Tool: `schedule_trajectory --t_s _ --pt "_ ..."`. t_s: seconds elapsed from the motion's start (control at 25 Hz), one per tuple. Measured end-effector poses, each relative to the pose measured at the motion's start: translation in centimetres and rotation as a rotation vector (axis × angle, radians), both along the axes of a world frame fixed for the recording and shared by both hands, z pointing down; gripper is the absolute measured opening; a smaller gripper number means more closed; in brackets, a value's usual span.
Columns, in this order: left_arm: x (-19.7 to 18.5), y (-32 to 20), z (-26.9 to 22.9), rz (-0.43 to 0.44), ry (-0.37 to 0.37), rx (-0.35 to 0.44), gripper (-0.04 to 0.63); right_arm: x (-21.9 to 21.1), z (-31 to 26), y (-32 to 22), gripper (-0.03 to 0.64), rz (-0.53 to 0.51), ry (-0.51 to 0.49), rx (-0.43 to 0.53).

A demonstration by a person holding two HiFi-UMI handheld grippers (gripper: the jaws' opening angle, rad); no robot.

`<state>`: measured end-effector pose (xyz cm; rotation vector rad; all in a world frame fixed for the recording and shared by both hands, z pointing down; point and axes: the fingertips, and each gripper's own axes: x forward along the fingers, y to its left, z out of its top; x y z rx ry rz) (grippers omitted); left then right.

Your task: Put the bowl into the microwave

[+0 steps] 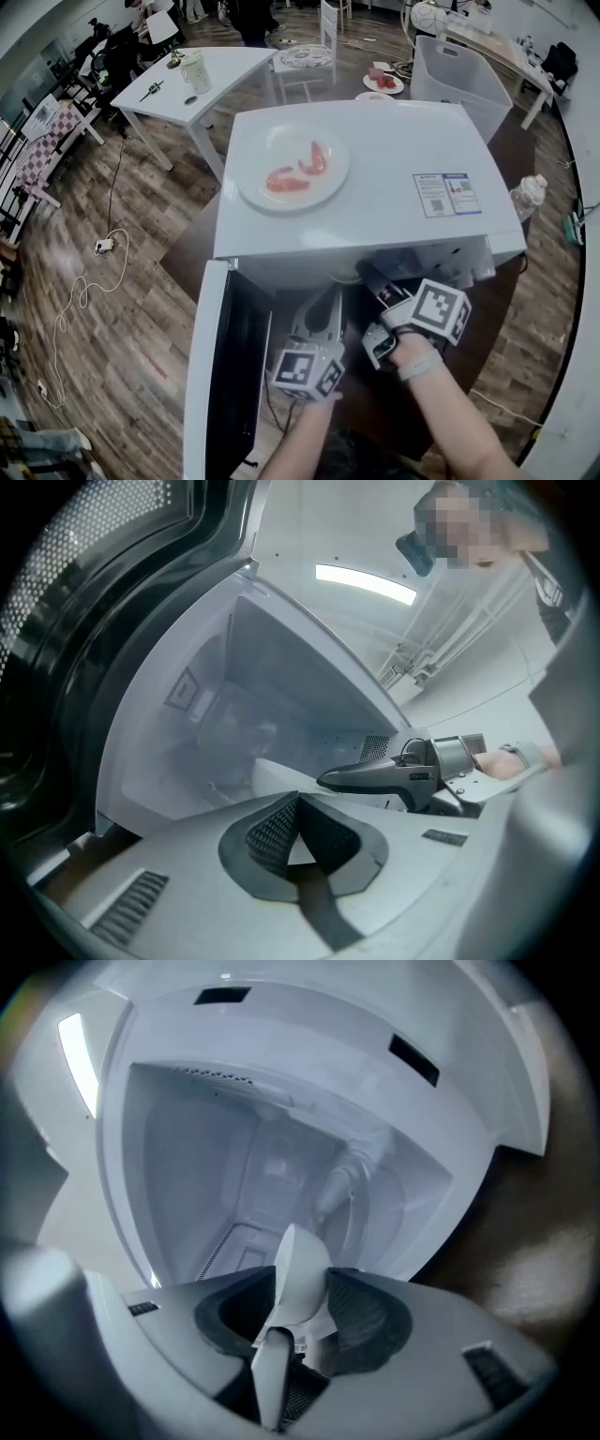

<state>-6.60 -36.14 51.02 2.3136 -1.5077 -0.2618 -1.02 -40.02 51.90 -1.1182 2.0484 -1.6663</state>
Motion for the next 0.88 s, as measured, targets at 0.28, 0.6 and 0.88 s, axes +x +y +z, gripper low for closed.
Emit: schedule_trajectory --t_s 0.28,0.6,0.88 --pt "-0.3 -0.3 0.2 -0.013 0.005 -0.007 0.012 -1.8 -2.2 1.0 0.268 -0.131 -0.073 0.134" --pt "-0.5 -0.6 0.1 -0.017 0.01 -0.012 0.012 -1.5 -0.4 3.0 0.26 -0.244 0.162 0.223" --pt "-0.6 -0.9 0.3 -0.012 0.007 -0.014 0.012 -1.3 0.3 3.4 0.171 -0.264 0.235 0.271"
